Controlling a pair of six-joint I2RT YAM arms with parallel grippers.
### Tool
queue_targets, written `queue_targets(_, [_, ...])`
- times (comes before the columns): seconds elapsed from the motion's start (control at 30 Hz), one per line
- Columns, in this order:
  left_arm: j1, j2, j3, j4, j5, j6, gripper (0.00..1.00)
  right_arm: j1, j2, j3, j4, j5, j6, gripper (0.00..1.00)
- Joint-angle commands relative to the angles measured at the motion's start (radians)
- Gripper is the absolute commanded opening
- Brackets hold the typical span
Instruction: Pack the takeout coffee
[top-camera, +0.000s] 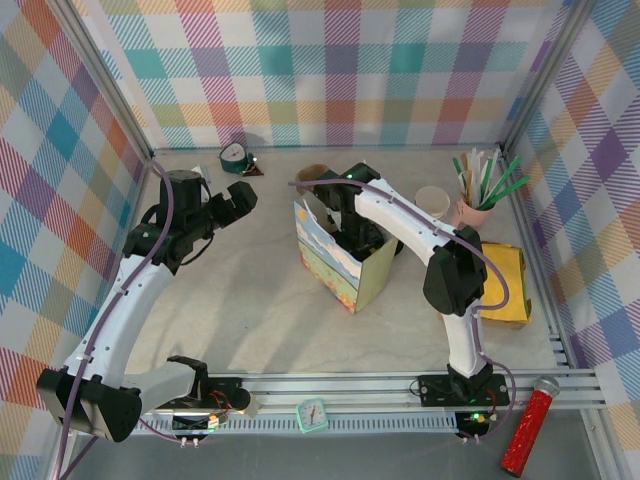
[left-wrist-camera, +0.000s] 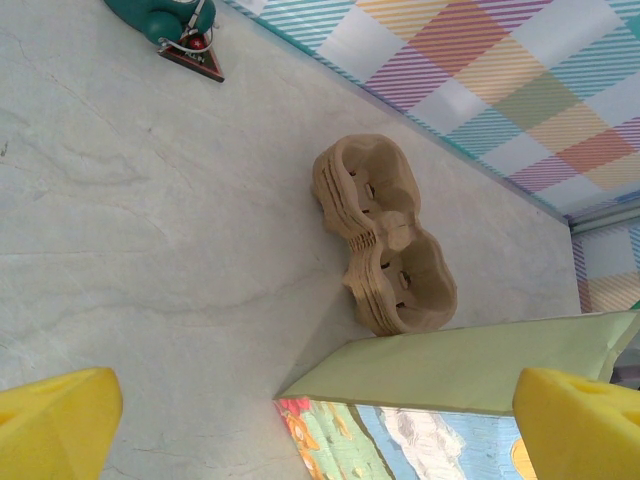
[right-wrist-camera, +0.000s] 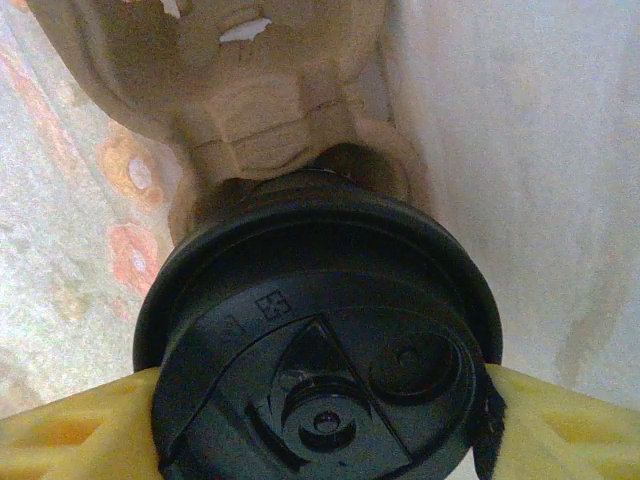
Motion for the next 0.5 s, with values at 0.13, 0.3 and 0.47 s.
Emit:
queue_targets(0.13, [0.007, 0.001, 0.028, 0.0, 0.012, 0.006, 1.0, -0.009, -0.011, -0.032, 0.003, 0.002, -0.005, 0.7])
queue_targets(0.3, [0.007, 0.001, 0.029, -0.001, 0.013, 0.005, 1.0, -0.009, -0.009, -0.04, 0.01, -0.002, -0.005, 0.7])
queue_targets(0.47, [0.008, 0.004, 0.028, -0.001, 0.012, 0.005, 1.0, -0.011, -0.012, -0.054, 0.019, -0.006, -0.004, 0.7])
